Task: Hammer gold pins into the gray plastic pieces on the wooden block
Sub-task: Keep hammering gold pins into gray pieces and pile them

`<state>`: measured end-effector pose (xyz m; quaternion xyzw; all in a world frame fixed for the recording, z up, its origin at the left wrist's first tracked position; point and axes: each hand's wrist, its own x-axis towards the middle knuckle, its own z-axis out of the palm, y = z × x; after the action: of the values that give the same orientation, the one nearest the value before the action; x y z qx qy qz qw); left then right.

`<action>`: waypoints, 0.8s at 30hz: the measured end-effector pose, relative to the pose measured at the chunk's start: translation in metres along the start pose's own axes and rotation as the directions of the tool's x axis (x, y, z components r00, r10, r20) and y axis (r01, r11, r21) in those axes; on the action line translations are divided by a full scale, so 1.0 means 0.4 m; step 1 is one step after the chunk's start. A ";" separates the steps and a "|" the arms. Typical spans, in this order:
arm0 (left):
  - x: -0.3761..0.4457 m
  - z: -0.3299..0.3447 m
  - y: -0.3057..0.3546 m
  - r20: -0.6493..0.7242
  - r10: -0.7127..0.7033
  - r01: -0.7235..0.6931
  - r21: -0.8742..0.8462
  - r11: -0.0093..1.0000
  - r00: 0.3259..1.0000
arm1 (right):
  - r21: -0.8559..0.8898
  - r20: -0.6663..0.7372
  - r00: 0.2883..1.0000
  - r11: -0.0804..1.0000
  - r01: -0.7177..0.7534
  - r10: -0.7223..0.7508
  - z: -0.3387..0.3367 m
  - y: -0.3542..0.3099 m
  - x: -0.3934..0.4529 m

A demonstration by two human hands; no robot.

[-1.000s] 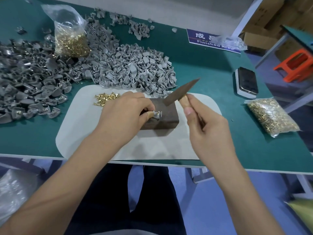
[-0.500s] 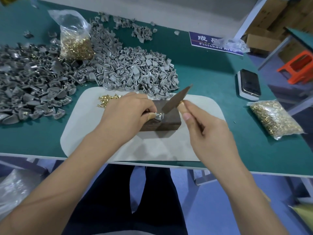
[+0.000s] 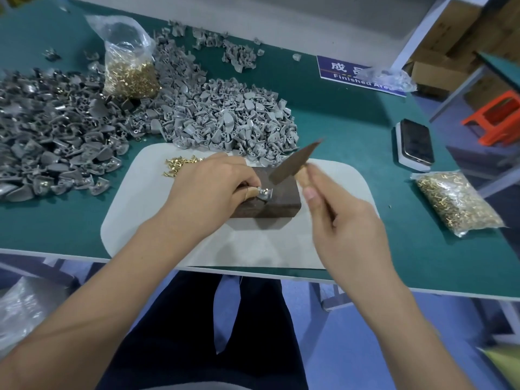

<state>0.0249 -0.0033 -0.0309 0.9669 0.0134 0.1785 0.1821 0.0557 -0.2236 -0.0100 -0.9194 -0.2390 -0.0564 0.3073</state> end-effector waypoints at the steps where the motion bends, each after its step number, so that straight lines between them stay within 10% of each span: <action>1: 0.000 0.000 -0.001 -0.005 0.003 -0.003 0.003 1.000 1.000 | -0.040 0.061 0.998 0.999 -0.001 0.003 0.007 0.000 -0.004; 7: 0.000 -0.001 -0.003 -0.020 0.003 -0.003 0.000 1.000 1.000 | 0.100 -0.141 0.990 0.995 0.015 -0.001 0.004 0.007 -0.004; 24: 0.002 0.005 -0.009 -0.021 -0.046 0.046 -0.024 0.999 0.999 | 0.004 -0.144 0.990 1.000 0.014 -0.014 0.024 0.002 -0.009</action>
<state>0.0264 -0.0008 -0.0337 0.9621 0.0355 0.1849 0.1974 0.0523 -0.2199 -0.0190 -0.9105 -0.2229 -0.1240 0.3254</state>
